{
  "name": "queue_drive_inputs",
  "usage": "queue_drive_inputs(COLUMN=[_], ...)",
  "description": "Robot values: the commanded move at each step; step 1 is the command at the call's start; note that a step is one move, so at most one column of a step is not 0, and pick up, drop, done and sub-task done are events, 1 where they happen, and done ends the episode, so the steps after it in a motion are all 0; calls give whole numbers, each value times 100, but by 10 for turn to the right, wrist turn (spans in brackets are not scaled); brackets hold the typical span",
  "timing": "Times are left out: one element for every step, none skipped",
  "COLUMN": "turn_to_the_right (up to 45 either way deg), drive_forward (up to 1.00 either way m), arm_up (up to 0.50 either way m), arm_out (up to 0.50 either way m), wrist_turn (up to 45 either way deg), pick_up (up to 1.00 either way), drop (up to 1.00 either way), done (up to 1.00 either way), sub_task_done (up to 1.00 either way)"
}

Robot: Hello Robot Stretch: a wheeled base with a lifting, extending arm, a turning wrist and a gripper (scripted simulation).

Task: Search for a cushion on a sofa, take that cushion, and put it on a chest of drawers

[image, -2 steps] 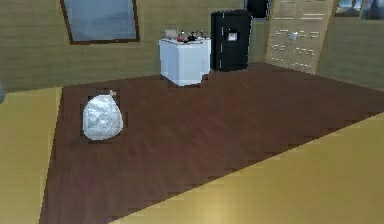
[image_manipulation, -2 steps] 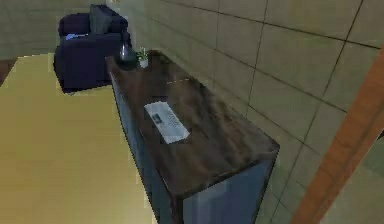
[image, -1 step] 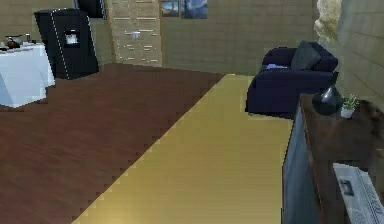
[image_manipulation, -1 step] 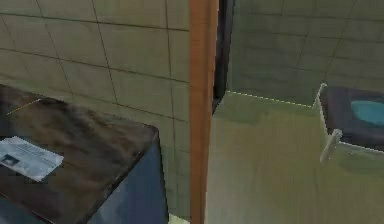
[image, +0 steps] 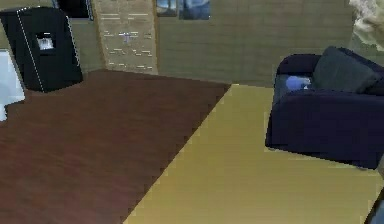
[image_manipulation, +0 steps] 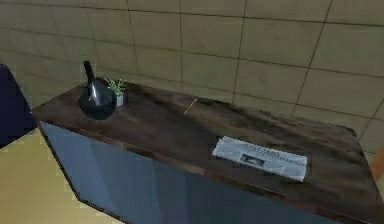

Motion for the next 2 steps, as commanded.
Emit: queue_drive_inputs(turn_to_the_right=[210,0], drive_forward=[0,100], arm_up=[0,0], arm_out=[0,0], wrist_turn=[0,0], pick_up=[0,0], drop=[0,0], done=[0,0], sub_task_done=[0,0])
